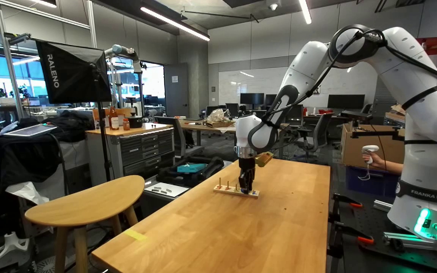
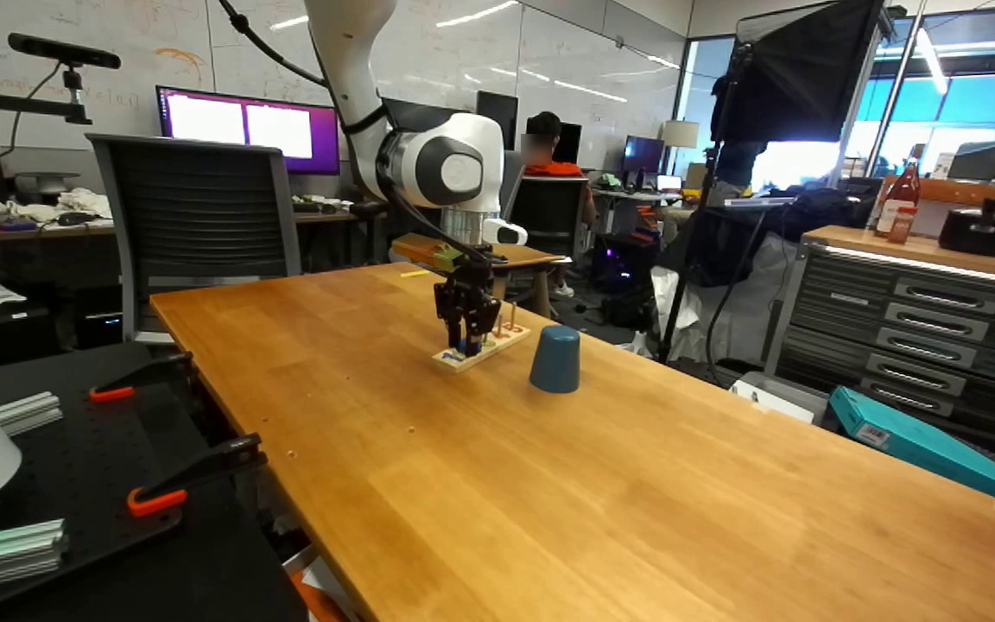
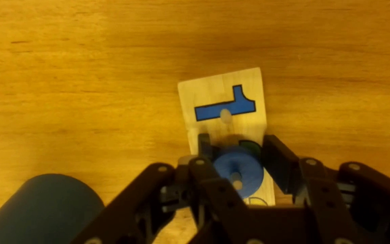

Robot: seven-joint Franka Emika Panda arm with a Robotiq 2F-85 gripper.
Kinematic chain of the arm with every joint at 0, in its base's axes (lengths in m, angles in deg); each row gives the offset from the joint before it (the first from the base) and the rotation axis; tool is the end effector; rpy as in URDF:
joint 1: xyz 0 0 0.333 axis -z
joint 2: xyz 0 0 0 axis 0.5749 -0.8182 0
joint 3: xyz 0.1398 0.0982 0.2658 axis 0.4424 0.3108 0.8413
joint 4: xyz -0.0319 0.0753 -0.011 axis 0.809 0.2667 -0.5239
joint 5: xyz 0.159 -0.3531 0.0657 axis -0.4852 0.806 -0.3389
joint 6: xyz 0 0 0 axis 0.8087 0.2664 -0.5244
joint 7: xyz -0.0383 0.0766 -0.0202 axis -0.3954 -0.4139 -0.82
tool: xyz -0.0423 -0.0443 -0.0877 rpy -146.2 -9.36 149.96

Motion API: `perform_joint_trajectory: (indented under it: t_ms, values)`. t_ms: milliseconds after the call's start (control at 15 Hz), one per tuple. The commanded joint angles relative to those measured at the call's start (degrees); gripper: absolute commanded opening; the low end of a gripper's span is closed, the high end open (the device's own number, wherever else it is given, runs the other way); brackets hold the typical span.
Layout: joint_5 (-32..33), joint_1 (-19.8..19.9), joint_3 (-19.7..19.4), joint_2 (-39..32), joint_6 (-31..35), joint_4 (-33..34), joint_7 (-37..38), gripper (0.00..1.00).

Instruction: Remove the blue ring from the platform

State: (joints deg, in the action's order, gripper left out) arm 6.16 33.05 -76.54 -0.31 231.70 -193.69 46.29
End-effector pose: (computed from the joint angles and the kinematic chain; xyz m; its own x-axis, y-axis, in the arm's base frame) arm 0.5836 0.0145 0.1468 0.9996 0.0090 -0.0250 0.0105 -0.9980 0.0630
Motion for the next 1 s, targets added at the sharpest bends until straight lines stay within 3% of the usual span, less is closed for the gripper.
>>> perform_joint_trajectory:
  t_ms: [0, 67, 267, 333, 933]
  values:
    - [-0.1, -0.8, -1.0, -2.2, 2.3, 1.6, -0.3, 0.14]
    - [-0.1, -0.8, -1.0, -2.2, 2.3, 1.6, -0.3, 0.08]
    - [-0.1, -0.9, -0.7, -1.3, 2.5, 1.1, -0.5, 0.01]
    - [-0.3, -0.9, -0.5, -0.9, 2.3, 0.9, -0.7, 0.06]
    - [-1.1, -0.4, 0.9, 0.7, 2.0, -1.9, -2.0, 0.05]
